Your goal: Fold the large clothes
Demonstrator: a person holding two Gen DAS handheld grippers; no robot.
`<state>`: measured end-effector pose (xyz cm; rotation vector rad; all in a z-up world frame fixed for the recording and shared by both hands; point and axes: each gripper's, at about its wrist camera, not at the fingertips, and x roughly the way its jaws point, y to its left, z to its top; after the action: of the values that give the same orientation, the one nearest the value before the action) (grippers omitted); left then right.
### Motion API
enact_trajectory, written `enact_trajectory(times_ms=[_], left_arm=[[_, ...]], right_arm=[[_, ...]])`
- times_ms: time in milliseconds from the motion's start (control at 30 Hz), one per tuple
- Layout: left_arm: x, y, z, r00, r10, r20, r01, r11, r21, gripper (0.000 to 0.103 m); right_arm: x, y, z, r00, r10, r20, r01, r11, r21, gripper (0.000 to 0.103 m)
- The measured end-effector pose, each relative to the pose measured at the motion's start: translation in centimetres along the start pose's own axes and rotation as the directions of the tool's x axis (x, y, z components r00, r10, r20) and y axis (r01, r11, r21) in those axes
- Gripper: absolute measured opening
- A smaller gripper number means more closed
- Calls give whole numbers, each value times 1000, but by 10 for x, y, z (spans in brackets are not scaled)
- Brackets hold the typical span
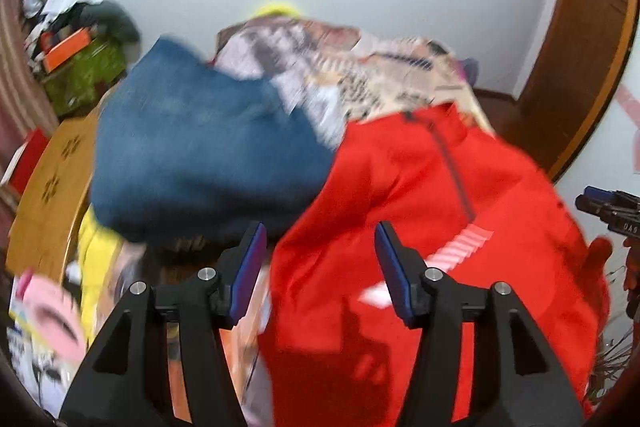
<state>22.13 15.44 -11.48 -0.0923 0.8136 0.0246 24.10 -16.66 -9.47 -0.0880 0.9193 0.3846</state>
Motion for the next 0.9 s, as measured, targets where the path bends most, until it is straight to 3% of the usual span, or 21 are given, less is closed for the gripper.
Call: enact_trajectory(times_ms=[200, 400, 533, 667, 900], left_arm=[[34, -23, 54, 999, -51, 1, 50, 996, 67, 56], [95, -30, 88, 986, -122, -111, 126, 992, 30, 56], [146, -30, 100, 958, -179, -223, 176, 984, -32, 56], [184, -30, 104, 936, -202, -288, 190, 979, -69, 56], [230, -44, 110, 914, -198, -355, 205, 979, -19, 56]], right_arm=[[-8, 7, 42, 995, 34, 94, -31, 999, -36, 57], [17, 12, 76, 993, 32, 116, -23, 997, -79, 60], [50, 9, 93, 997, 35, 72, -29, 996, -82, 61], [92, 4, 109, 999, 50, 3, -50, 997, -66, 61], [161, -2, 131, 988, 96, -118, -99, 995, -20, 61]])
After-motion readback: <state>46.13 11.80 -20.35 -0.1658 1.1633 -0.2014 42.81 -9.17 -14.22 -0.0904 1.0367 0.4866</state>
